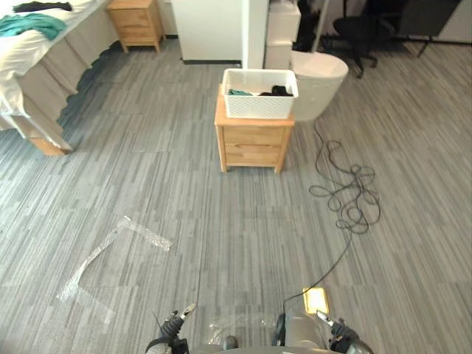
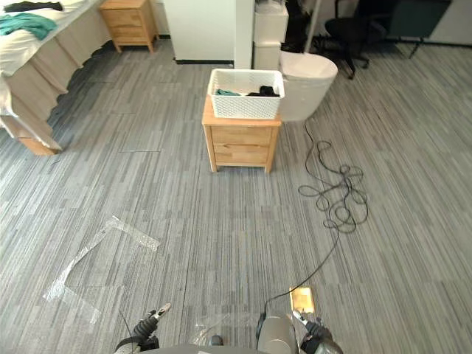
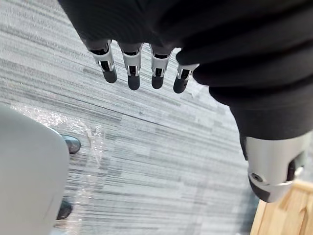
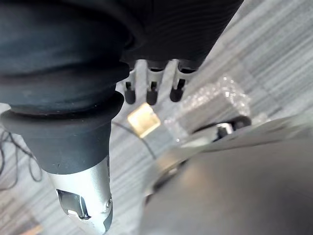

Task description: Pick up the laundry basket with both hands and put the clothes into the washing machine.

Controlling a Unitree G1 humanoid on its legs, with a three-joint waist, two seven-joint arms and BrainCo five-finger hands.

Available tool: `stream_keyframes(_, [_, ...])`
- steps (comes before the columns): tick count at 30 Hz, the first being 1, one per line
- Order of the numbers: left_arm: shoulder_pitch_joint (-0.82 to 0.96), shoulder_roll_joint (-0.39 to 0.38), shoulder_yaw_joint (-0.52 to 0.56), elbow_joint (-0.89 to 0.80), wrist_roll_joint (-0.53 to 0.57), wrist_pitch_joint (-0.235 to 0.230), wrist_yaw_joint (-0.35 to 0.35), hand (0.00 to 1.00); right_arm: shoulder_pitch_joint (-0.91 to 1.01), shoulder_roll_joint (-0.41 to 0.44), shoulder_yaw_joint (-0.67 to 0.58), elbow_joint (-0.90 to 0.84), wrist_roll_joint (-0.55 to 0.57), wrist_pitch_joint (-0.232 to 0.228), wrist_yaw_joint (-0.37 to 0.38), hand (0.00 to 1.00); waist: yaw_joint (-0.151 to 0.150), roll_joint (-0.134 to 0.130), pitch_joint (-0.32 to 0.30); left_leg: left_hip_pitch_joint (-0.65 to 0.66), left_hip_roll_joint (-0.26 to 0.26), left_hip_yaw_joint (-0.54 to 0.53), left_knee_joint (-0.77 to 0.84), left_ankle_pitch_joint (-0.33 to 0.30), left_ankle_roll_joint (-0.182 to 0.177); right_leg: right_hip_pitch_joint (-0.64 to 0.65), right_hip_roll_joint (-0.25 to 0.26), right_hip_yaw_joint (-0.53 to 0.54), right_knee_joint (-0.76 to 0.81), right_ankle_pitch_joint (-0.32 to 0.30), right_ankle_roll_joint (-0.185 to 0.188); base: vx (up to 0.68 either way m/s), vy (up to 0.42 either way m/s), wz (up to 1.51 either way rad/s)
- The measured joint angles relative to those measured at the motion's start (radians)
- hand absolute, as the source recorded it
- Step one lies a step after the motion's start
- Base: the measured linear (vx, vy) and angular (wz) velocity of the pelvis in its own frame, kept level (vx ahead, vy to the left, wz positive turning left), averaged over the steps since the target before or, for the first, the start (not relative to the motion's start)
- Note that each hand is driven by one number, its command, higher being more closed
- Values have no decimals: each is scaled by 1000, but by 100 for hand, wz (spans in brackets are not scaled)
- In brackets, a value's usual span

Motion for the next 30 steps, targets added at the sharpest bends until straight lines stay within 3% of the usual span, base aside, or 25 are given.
stream_keyframes(1, [-2, -6, 24, 0, -3, 4, 1, 0, -3, 2, -18, -3, 3, -1, -1, 0, 1, 1, 4, 20, 15, 2, -2, -12, -8, -26, -2, -37, -38, -17, 23, 360, 54, -13])
stream_keyframes(3, [-15, -19, 49, 1, -27, 12, 2, 0, -5, 14, -59, -4, 5, -4, -1, 0, -3, 7, 9, 49, 46, 4, -5, -41, -22, -39, 19, -120, -220, -10, 31, 389, 18, -19])
stream_keyframes(5, [-51, -22, 77, 3, -49, 15, 1, 0, -5, 20, -87, 25, 8, -1, -1, 0, -7, -1, 18, 85, 80, 6, -20, -81, -49, -37, 79, -194, -576, 104, 33, 479, -78, -3])
stream_keyframes(6, [-59, -23, 95, 3, -48, 16, 0, 0, -3, 24, -102, 28, 8, 2, 0, 0, -6, -9, 22, 94, 84, 5, -21, -87, -61, -33, 91, -194, -633, 139, 37, 416, -115, 16])
stream_keyframes(7, [-58, -26, 108, 3, -46, 17, 1, 0, 2, 28, -116, 30, 6, 6, 0, 0, -11, -10, 22, 104, 95, 5, -23, -101, -83, -36, 97, -187, -651, 151, 24, 451, -165, 45])
stream_keyframes(8, [-51, -45, 162, 0, -39, 17, 1, 0, 19, 35, -131, 29, 4, 11, 0, 0, -30, 3, 15, 133, 130, -3, -6, -129, -130, -26, 115, -181, -631, 149, -21, 623, -239, 61])
stream_keyframes(9, [-49, -49, 196, 0, -36, 18, 1, 0, 26, 45, -148, 26, 1, 11, 0, 0, -34, -7, 12, 130, 140, -1, 63, -139, -147, -12, 114, -181, -614, 212, -93, 804, -325, 55])
stream_keyframes(10, [-53, -62, 237, -6, -37, 20, 3, 0, 28, 46, -181, 10, 1, 10, -1, 0, -33, 8, 6, 84, 180, 7, 218, -141, -163, 16, 143, -198, -594, 200, -112, 832, -351, 23])
stream_keyframes(11, [-43, -81, 262, -20, -39, 20, 2, 0, 23, 43, -190, -21, 1, 7, -1, 0, -24, 31, 6, 2, 213, 24, 433, -95, -213, 53, 172, -206, -595, 156, -133, 686, -306, -2])
stream_keyframes(12, [-34, -93, 273, -32, -39, 20, 2, 0, 17, 42, -187, -36, 1, 5, 0, 0, -22, 42, 7, -46, 232, 27, 558, -42, -219, 77, 189, -202, -597, 138, -142, 703, -287, -29])
stream_keyframes(13, [-22, -113, 295, -49, -63, 20, 2, 0, 11, 40, -158, -69, 1, 3, -1, 0, 0, 59, 7, -151, 265, 16, 814, 106, -246, 140, 223, -184, -613, 107, -156, 570, -220, -37])
stream_keyframes(15, [-13, -112, 290, -79, -99, 17, 1, 0, -25, 39, -112, -69, 2, 0, -2, 0, 15, 52, 16, -272, 262, -6, 1107, 115, -261, 260, 251, -153, -656, 90, -165, 660, -221, -48])
stream_keyframes(17, [-14, -96, 273, -113, -116, 7, 1, 0, -65, 40, -66, -66, 1, -4, -4, 0, 27, 22, 35, -366, 264, 42, 1211, 100, -236, 402, 247, -115, -727, 90, -165, 625, -188, -39])
stream_keyframes(18, [-14, -95, 257, -126, -117, -8, 3, 0, -83, 38, -34, -67, 1, -18, -6, 0, 45, 11, 37, -439, 286, 90, 1164, 73, -192, 480, 243, -102, -773, 89, -155, 497, -136, -40])
stream_keyframes(20, [-13, -93, 239, -136, -117, -12, 5, 0, -107, 28, -9, -67, 1, -28, -11, 0, 59, 18, 33, -503, 297, 120, 1018, 57, -167, 533, 235, -79, -804, 68, -118, 480, -53, -53])
stream_keyframes(22, [-4, -92, 219, -122, -118, -18, 27, 0, -146, 16, 34, -68, 0, -32, -24, 0, 58, 27, 32, -486, 273, 147, 450, 77, -182, 606, 223, -61, -860, 29, -57, 600, 75, -55])
stream_keyframes(23, [1, -94, 219, -113, -117, -20, 32, 0, -136, 8, 34, -66, 0, -33, -25, 0, 58, 34, 28, -464, 261, 133, 299, 100, -198, 624, 223, -54, -873, 18, -41, 399, 111, -41])
stream_keyframes(24, [10, -98, 217, -93, -115, -21, 39, 0, -118, -1, 34, -66, 0, -35, -25, 0, 56, 47, 15, -456, 247, 108, 191, 139, -186, 650, 222, -52, -879, -5, -10, 515, 269, -49])
stream_keyframes(25, [19, -95, 226, -62, -116, -19, 45, 0, -92, -11, 35, -66, 0, -35, -25, 0, 66, 42, -9, -455, 222, 102, 228, 129, -166, 681, 190, -54, -863, -64, 24, 538, 313, -69])
stream_keyframes(26, [43, -94, 248, -51, -113, -20, 47, 0, -63, -17, 34, -65, -2, -35, -25, 0, 79, 43, -31, -443, 188, 104, 266, 134, -106, 696, 165, -35, -822, -104, 52, 699, 416, -78])
stream_keyframes(27, [47, -83, 255, -24, -114, -17, 48, 0, -35, -20, 32, -51, -3, -35, -27, 0, 76, 27, -49, -396, 154, 114, 279, 163, -64, 674, 106, -6, -663, -130, 88, 501, 267, -45])
stream_keyframes(28, [49, -71, 238, -11, -105, -15, 47, 0, -21, -19, 30, -45, -3, -35, -27, 0, 66, 17, -58, -363, 133, 117, 244, 159, -60, 630, 74, -1, -549, -121, 88, 692, 395, -2])
stream_keyframes(29, [47, -41, 201, 4, -74, -15, 45, 0, 4, -7, 2, -26, -2, -35, -22, 0, 47, -8, -69, -289, 91, 119, 173, 150, -46, 506, 3, 6, -258, -20, 57, 550, 308, 24])
stream_keyframes(30, [44, -31, 199, 4, -66, -12, 43, 0, 8, 2, -12, -13, -2, -32, -20, 0, 44, -21, -68, -261, 80, 119, 155, 148, -41, 467, -19, 8, -165, 10, 43, 635, 340, 31])
